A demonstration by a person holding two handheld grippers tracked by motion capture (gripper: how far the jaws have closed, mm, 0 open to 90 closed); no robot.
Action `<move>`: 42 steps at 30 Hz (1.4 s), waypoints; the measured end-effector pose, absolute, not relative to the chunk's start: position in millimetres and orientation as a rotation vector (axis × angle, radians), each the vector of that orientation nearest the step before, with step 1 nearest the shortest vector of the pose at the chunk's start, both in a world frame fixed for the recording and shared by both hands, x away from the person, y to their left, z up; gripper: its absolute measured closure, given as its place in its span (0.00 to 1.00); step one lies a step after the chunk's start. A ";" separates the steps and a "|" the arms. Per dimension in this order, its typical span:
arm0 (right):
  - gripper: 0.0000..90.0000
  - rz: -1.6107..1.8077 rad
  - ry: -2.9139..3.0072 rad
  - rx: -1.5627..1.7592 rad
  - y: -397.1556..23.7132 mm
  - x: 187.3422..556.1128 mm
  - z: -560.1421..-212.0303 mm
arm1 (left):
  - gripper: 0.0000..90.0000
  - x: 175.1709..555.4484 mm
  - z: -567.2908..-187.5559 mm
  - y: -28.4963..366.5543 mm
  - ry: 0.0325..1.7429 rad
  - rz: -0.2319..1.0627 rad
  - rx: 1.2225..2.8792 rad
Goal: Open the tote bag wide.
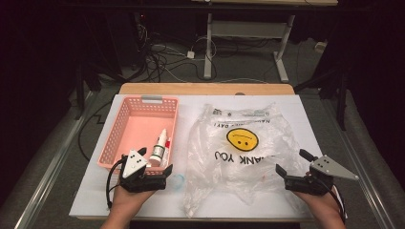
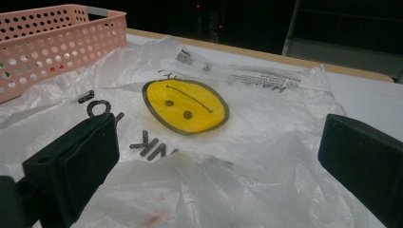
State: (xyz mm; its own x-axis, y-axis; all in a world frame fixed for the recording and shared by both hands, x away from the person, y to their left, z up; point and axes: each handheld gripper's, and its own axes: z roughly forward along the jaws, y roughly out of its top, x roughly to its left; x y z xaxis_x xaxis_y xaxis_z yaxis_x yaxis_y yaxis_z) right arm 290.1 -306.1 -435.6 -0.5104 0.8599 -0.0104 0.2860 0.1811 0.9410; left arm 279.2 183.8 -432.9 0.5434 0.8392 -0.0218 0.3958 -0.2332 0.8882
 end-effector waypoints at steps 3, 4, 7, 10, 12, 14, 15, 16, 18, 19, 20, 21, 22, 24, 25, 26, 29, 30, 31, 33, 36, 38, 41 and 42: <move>0.01 1.342 1.910 1.066 -305.5 289.3 -434.2 | 0.00 278.4 -432.9 184.0 1.018 0.579 1.833; 0.01 1.335 1.912 1.053 -305.0 289.2 -432.6 | 0.00 278.1 -433.1 183.6 1.018 0.580 1.832; 0.01 1.337 1.919 1.053 -304.8 289.0 -431.8 | 0.00 277.9 -432.6 182.9 1.010 0.584 1.839; 0.01 1.335 1.913 1.042 -306.3 288.0 -430.4 | 0.00 278.1 -431.9 182.7 1.007 0.587 1.835; 0.01 1.333 1.912 1.051 -306.7 287.6 -430.0 | 0.00 278.4 -432.0 182.8 1.008 0.586 1.836; 0.01 1.333 1.914 1.050 -307.0 287.8 -430.0 | 0.00 278.4 -432.2 183.3 1.008 0.585 1.838; 0.01 1.329 1.915 1.053 -307.4 288.1 -430.1 | 0.00 278.3 -432.3 183.5 1.008 0.585 1.837; 0.01 1.323 1.917 1.056 -307.8 288.3 -430.0 | 0.00 278.3 -432.2 183.7 1.008 0.585 1.838; 0.02 1.312 1.917 1.056 -309.8 288.7 -429.3 | 0.00 278.1 -432.0 184.2 1.008 0.587 1.837; 0.03 1.308 1.915 1.060 -310.6 288.6 -429.1 | 0.00 278.1 -431.8 184.4 1.009 0.589 1.837; 0.03 1.304 1.915 1.059 -311.8 288.9 -429.0 | 0.00 278.1 -431.7 184.8 1.010 0.591 1.835; 0.03 1.299 1.911 1.066 -313.5 289.2 -429.1 | 0.00 278.4 -431.7 185.2 1.012 0.589 1.831; 0.03 1.299 1.911 1.066 -313.5 289.2 -429.1 | 0.00 278.6 -431.7 185.4 1.013 0.589 1.831; 0.05 1.291 1.906 1.086 -317.1 289.1 -428.9 | 0.00 279.2 -431.6 185.8 1.014 0.587 1.832; 0.06 1.284 1.906 1.095 -318.5 289.1 -428.6 | 0.00 279.3 -431.6 185.9 1.014 0.586 1.832; 0.07 1.276 1.905 1.101 -320.1 289.1 -428.4 | 0.00 279.4 -431.6 185.8 1.014 0.586 1.831; 0.10 1.257 1.897 1.134 -326.4 289.7 -428.0 | 0.00 279.5 -431.6 185.3 1.016 0.575 1.826; 0.11 1.245 1.896 1.154 -328.9 289.6 -427.8 | 0.00 279.5 -431.5 185.3 1.014 0.576 1.829; 0.14 1.233 1.893 1.165 -331.7 289.7 -427.9 | 0.00 279.4 -431.4 185.4 1.014 0.575 1.829; 0.15 1.219 1.892 1.171 -334.6 289.9 -428.2 | 0.00 279.2 -430.6 185.5 1.010 0.573 1.833; 0.18 1.180 1.876 1.261 -350.6 293.1 -434.2 | 0.00 278.8 -430.4 183.4 0.999 0.580 1.844; 0.18 1.153 1.882 1.304 -356.9 296.3 -439.5 | 0.00 278.9 -430.9 182.7 0.997 0.580 1.848; 0.20 1.119 1.905 1.388 -365.0 302.1 -449.9 | 0.00 279.4 -431.8 181.2 0.996 0.574 1.851; 0.20 1.119 1.905 1.388 -365.0 302.1 -449.9 | 0.00 279.4 -431.8 181.2 0.996 0.574 1.851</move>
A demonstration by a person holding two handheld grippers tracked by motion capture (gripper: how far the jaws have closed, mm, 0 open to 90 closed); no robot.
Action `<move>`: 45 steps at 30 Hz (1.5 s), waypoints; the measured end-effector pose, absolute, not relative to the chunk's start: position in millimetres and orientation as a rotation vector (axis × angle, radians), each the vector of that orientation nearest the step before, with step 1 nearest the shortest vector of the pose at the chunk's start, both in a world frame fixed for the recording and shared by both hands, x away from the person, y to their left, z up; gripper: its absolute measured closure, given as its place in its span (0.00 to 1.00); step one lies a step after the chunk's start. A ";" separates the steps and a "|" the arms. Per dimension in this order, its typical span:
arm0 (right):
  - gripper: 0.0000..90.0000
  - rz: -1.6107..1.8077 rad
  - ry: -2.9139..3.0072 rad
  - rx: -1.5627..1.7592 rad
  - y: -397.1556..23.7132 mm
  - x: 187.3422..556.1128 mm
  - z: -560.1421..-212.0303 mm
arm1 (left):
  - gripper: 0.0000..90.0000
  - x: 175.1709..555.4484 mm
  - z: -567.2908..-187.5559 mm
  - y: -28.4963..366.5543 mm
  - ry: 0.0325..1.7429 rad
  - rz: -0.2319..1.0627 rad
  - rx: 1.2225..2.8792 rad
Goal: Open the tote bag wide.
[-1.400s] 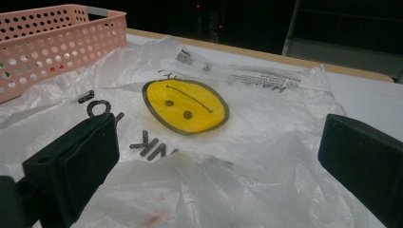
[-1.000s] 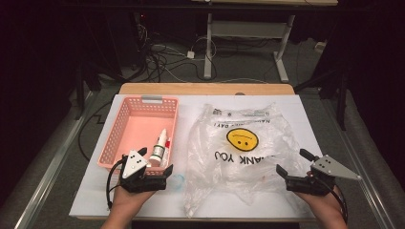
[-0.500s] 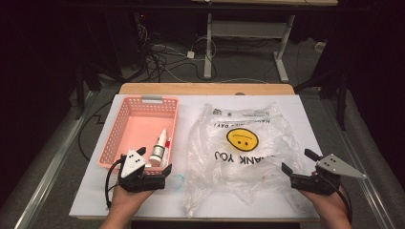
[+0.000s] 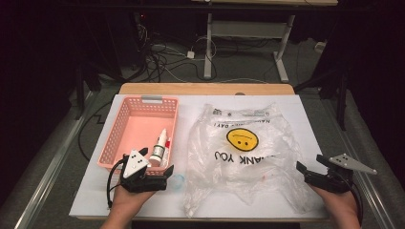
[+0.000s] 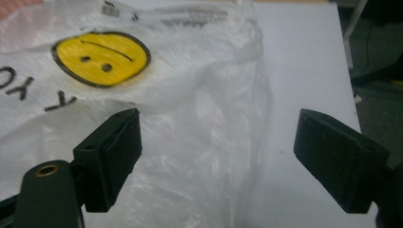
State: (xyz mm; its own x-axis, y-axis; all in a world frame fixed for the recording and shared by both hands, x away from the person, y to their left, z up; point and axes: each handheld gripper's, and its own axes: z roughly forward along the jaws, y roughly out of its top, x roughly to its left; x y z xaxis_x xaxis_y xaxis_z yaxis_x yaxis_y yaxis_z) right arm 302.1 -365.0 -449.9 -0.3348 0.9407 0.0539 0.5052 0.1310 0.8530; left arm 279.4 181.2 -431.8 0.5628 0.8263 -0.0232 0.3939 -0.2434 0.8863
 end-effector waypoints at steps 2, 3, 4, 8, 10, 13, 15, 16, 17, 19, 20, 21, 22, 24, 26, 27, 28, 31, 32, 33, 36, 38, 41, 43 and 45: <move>0.23 1.061 1.948 1.437 -368.3 308.0 -461.1 | 0.00 279.4 -431.6 180.8 0.997 0.573 1.849; 0.25 1.041 1.965 1.454 -368.3 309.7 -464.4 | 0.00 279.5 -431.7 180.6 0.998 0.572 1.849; 0.28 1.032 1.982 1.471 -368.4 310.9 -467.1 | 0.00 279.6 -432.0 180.3 0.998 0.572 1.849; 0.39 1.002 2.017 1.500 -367.9 312.8 -473.8 | 0.00 279.9 -432.5 179.7 0.998 0.566 1.854; 0.44 1.013 2.024 1.490 -367.4 312.2 -474.0 | 0.00 279.7 -432.4 179.8 1.000 0.564 1.850; 0.49 1.004 2.040 1.493 -365.6 311.5 -474.9 | 0.00 279.5 -432.3 179.4 0.997 0.563 1.853; 0.54 0.990 2.050 1.494 -364.6 311.5 -475.1 | 0.00 279.4 -432.3 179.3 0.996 0.563 1.852; 0.56 0.981 2.059 1.490 -364.0 311.6 -475.5 | 0.00 279.4 -432.2 179.3 0.997 0.563 1.852; 0.58 0.966 2.059 1.483 -363.0 311.1 -475.6 | 0.00 279.4 -432.2 179.5 0.997 0.563 1.851; 0.63 0.943 2.060 1.473 -361.1 310.2 -475.7 | 0.00 279.5 -432.3 179.5 0.998 0.563 1.851; 0.66 0.932 2.060 1.469 -360.5 309.9 -475.6 | 0.00 279.5 -432.3 179.5 0.998 0.563 1.851; 0.66 0.932 2.060 1.469 -360.5 309.9 -475.6 | 0.00 279.5 -432.4 179.5 0.998 0.563 1.851; 0.75 0.911 2.059 1.457 -360.0 309.4 -475.6 | 0.00 279.6 -432.4 179.2 0.999 0.562 1.851; 0.83 0.896 2.056 1.451 -360.8 309.4 -475.6 | 0.00 279.6 -432.3 178.9 0.999 0.562 1.853; 0.92 0.897 2.061 1.448 -362.0 309.3 -475.5 | 0.00 279.7 -432.2 178.6 1.000 0.564 1.856; 0.97 0.904 2.066 1.445 -362.5 309.2 -475.6 | 0.00 279.9 -431.6 178.2 0.999 0.567 1.859; 1.00 0.912 2.074 1.440 -362.7 309.1 -475.7 | 0.00 280.2 -431.4 178.2 0.997 0.566 1.861; 1.00 0.897 2.076 1.417 -360.5 307.6 -475.5 | 0.00 281.2 -431.7 178.4 1.001 0.560 1.865; 1.00 0.900 2.081 1.405 -359.5 306.7 -475.3 | 0.00 281.2 -431.7 178.4 1.001 0.560 1.865; 1.00 0.906 2.083 1.398 -358.5 305.3 -475.1 | 0.00 282.0 -432.1 178.7 1.005 0.558 1.869; 1.00 0.935 2.092 1.381 -354.2 298.7 -472.8 | 0.00 282.7 -432.0 179.2 1.008 0.557 1.869; 1.00 0.951 2.096 1.366 -349.8 294.3 -469.7 | 0.00 283.0 -432.0 179.6 1.013 0.554 1.868; 1.00 0.975 2.105 1.340 -342.2 288.1 -466.4 | 0.00 283.1 -432.3 180.3 1.019 0.552 1.863; 1.00 0.994 2.121 1.317 -337.3 282.3 -465.3 | 0.00 283.3 -432.3 180.4 1.018 0.552 1.863; 1.00 1.013 2.135 1.300 -332.7 274.8 -463.8 | 0.00 283.5 -432.3 180.7 1.016 0.553 1.865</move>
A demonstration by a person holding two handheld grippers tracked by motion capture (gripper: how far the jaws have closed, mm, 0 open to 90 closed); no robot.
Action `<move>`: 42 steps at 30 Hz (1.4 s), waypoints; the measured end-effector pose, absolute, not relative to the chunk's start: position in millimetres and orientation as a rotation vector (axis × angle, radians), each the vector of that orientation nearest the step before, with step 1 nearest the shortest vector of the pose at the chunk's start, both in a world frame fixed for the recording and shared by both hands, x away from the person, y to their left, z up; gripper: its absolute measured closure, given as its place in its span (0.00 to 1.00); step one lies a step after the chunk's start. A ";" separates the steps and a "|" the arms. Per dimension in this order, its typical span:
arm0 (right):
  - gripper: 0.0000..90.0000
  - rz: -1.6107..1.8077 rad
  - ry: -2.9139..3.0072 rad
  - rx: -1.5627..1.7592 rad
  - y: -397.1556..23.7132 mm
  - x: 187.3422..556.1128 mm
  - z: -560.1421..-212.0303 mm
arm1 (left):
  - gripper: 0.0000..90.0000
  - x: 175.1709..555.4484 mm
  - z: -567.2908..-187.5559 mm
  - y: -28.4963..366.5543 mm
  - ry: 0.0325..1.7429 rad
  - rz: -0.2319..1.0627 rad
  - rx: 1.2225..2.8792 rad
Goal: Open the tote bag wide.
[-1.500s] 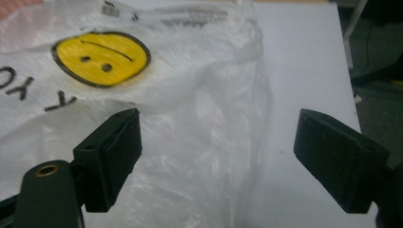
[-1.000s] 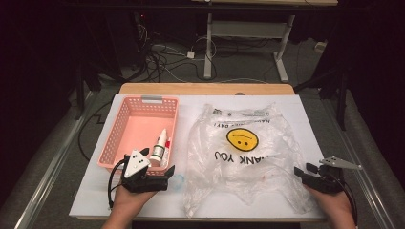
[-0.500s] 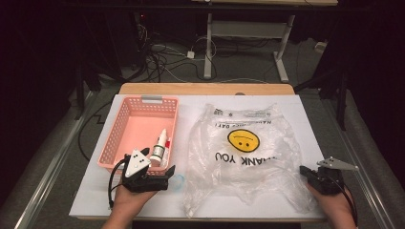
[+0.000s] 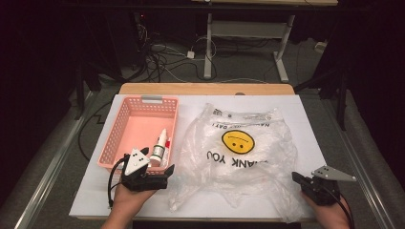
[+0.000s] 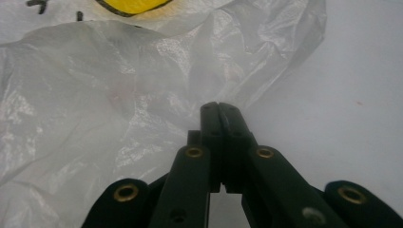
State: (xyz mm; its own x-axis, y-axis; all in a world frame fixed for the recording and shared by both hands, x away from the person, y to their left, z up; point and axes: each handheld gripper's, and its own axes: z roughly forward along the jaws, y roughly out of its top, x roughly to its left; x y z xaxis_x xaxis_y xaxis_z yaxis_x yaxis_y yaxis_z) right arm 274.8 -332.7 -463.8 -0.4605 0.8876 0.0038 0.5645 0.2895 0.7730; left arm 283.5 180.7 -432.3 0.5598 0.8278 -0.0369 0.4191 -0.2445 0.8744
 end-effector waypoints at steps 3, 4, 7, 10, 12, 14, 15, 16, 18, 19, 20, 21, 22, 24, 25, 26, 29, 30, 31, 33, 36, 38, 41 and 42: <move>1.00 1.050 2.156 1.272 -326.0 261.9 -461.0 | 0.00 283.7 -432.3 181.2 1.020 0.553 1.864; 1.00 1.056 2.163 1.260 -324.6 259.0 -460.8 | 0.00 283.5 -432.3 181.1 1.019 0.553 1.865; 1.00 1.078 2.203 1.245 -317.6 247.6 -462.3 | 0.00 283.5 -432.2 180.7 1.017 0.554 1.865; 0.97 1.068 2.256 1.228 -310.2 242.2 -466.8 | 0.00 284.1 -432.8 180.4 1.019 0.551 1.870; 0.89 1.075 2.239 1.219 -311.2 242.1 -462.7 | 0.00 284.4 -432.7 179.4 1.023 0.547 1.866; 0.80 1.118 2.205 1.204 -315.9 241.9 -457.0 | 0.00 284.4 -432.5 179.0 1.023 0.549 1.875; 0.76 1.143 2.188 1.192 -319.0 242.2 -453.8 | 0.00 285.4 -432.4 178.9 1.022 0.531 1.891; 0.72 1.155 2.167 1.191 -322.4 244.2 -451.1 | 0.00 285.4 -432.4 178.9 1.022 0.531 1.891; 0.67 1.183 2.135 1.184 -327.7 253.2 -445.5 | 0.00 286.4 -432.3 177.8 1.018 0.529 1.914; 0.66 1.179 2.112 1.185 -329.4 260.0 -442.2 | 0.00 285.7 -431.5 176.4 1.004 0.538 1.919; 0.66 1.179 2.112 1.185 -329.4 260.0 -442.2 | 0.00 285.7 -431.5 176.4 1.004 0.538 1.919; 0.63 1.183 2.098 1.182 -331.3 268.0 -439.0 | 0.00 285.3 -430.7 175.6 0.991 0.539 1.924; 0.61 1.194 2.066 1.192 -333.3 286.6 -433.6 | 0.00 285.3 -430.4 175.2 0.978 0.530 1.930; 0.61 1.181 2.061 1.192 -333.0 293.1 -432.3 | 0.00 285.4 -430.1 174.9 0.967 0.498 1.936; 0.59 1.179 2.057 1.209 -333.4 312.2 -430.6 | 0.00 285.0 -430.4 175.0 0.963 0.483 1.931; 0.59 1.168 2.054 1.213 -333.4 321.9 -430.2 | 0.00 284.4 -430.7 175.2 0.965 0.473 1.924; 0.57 1.155 2.053 1.238 -333.1 344.9 -430.8 | 0.00 282.8 -430.2 176.8 0.978 0.455 1.919; 0.53 1.142 2.051 1.264 -332.5 363.6 -432.6 | 0.00 282.6 -429.7 177.4 0.979 0.453 1.913; 0.52 1.146 2.055 1.280 -333.1 375.1 -434.1 | 0.00 282.1 -429.3 177.7 0.974 0.454 1.909; 0.52 1.139 2.039 1.316 -335.6 397.8 -437.7 | 0.00 281.0 -428.5 177.4 0.966 0.468 1.912; 0.49 1.137 2.023 1.381 -339.1 423.7 -441.9 | 0.00 281.1 -428.0 177.7 0.967 0.462 1.901; 0.47 1.137 2.022 1.396 -339.9 432.4 -443.4 | 0.00 280.9 -427.2 177.0 0.967 0.437 1.885; 0.36 1.133 2.018 1.456 -341.7 464.0 -449.2 | 0.00 280.9 -427.5 174.1 0.956 0.458 1.897; 0.34 1.128 2.024 1.469 -342.0 469.0 -450.8 | 0.00 280.9 -427.5 174.1 0.956 0.458 1.897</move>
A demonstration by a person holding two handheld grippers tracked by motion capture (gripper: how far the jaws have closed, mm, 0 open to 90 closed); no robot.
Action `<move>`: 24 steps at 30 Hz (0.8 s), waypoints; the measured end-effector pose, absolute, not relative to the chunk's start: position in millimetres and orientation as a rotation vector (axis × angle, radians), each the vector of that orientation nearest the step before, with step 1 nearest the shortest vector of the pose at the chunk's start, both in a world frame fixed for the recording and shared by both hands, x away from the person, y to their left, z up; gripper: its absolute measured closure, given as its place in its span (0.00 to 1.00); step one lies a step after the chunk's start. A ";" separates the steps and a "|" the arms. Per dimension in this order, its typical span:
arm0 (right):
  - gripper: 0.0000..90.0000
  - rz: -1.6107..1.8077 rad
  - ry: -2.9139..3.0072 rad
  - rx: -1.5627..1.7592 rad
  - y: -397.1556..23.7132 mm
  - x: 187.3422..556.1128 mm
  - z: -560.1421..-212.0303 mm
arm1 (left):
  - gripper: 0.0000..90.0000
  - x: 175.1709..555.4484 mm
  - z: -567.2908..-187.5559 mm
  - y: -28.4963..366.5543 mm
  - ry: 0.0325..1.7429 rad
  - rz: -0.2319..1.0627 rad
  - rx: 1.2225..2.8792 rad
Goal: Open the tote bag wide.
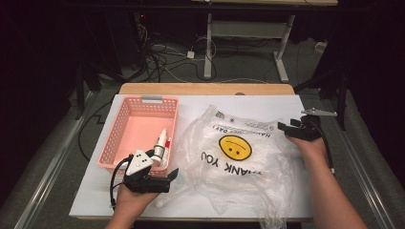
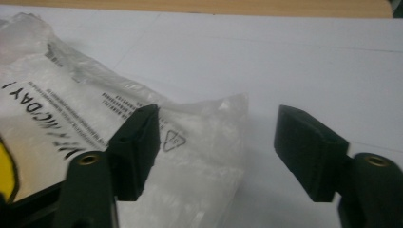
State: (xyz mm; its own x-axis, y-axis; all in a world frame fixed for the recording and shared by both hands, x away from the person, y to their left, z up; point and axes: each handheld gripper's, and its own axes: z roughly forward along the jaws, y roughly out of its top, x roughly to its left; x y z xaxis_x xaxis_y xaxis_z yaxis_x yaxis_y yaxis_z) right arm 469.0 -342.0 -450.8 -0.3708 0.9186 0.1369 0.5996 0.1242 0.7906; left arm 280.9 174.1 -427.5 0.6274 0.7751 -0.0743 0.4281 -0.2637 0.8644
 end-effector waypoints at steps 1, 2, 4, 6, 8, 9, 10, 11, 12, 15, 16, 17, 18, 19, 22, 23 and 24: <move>0.32 1.115 2.035 1.473 -342.5 475.0 -453.4 | 0.00 280.8 -427.6 174.2 0.958 0.457 1.893; 0.28 1.107 2.047 1.489 -342.3 480.7 -456.5 | 0.00 280.8 -427.4 174.6 0.961 0.452 1.891; 0.23 1.085 2.092 1.513 -341.2 491.6 -464.6 | 0.00 279.7 -426.1 174.8 0.955 0.433 1.887; 0.25 1.040 2.138 1.496 -338.5 497.9 -472.3 | 0.00 279.6 -425.7 174.5 0.952 0.441 1.893; 0.25 1.027 2.157 1.488 -337.0 499.5 -475.9 | 0.00 279.9 -425.9 174.3 0.951 0.446 1.899; 0.33 1.016 2.161 1.466 -334.5 498.8 -476.5 | 0.00 280.3 -426.5 174.6 0.950 0.444 1.902; 0.41 1.017 2.170 1.453 -333.9 497.9 -476.4 | 0.00 280.5 -427.4 174.6 0.953 0.442 1.903; 0.48 1.013 2.196 1.417 -332.2 495.6 -476.2 | 0.00 280.6 -427.6 174.7 0.953 0.444 1.904; 0.53 0.999 2.212 1.380 -330.1 493.5 -476.5 | 0.00 280.6 -427.6 174.7 0.953 0.444 1.904; 0.80 0.983 2.217 1.344 -327.4 488.0 -476.9 | 0.00 280.8 -427.7 175.3 0.952 0.447 1.897; 0.87 0.993 2.226 1.342 -327.5 487.0 -477.0 | 0.00 280.8 -427.8 175.3 0.953 0.448 1.898; 0.96 0.994 2.234 1.337 -327.7 486.3 -476.8 | 0.00 280.8 -427.8 175.3 0.953 0.448 1.898; 0.96 0.994 2.234 1.337 -327.7 486.3 -476.8 | 0.00 280.8 -427.9 175.2 0.953 0.448 1.896; 1.00 1.001 2.242 1.343 -328.2 485.9 -476.5 | 0.00 280.7 -427.9 174.9 0.953 0.448 1.897; 1.00 0.995 2.245 1.348 -328.8 484.5 -475.0 | 0.00 280.6 -427.8 174.3 0.952 0.448 1.899; 1.00 0.995 2.226 1.348 -331.7 483.4 -471.2 | 0.00 280.5 -427.9 174.0 0.951 0.448 1.901; 1.00 1.004 2.214 1.350 -333.9 483.1 -469.2 | 0.00 280.6 -428.3 173.5 0.951 0.445 1.899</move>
State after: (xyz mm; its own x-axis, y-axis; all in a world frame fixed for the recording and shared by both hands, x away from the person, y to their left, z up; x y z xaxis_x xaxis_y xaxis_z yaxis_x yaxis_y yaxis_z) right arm 483.1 -333.9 -469.2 -0.4793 0.8757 0.0579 0.6205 0.2914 0.7280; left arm 280.6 173.5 -428.3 0.6339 0.7692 -0.0810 0.4303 -0.2637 0.8633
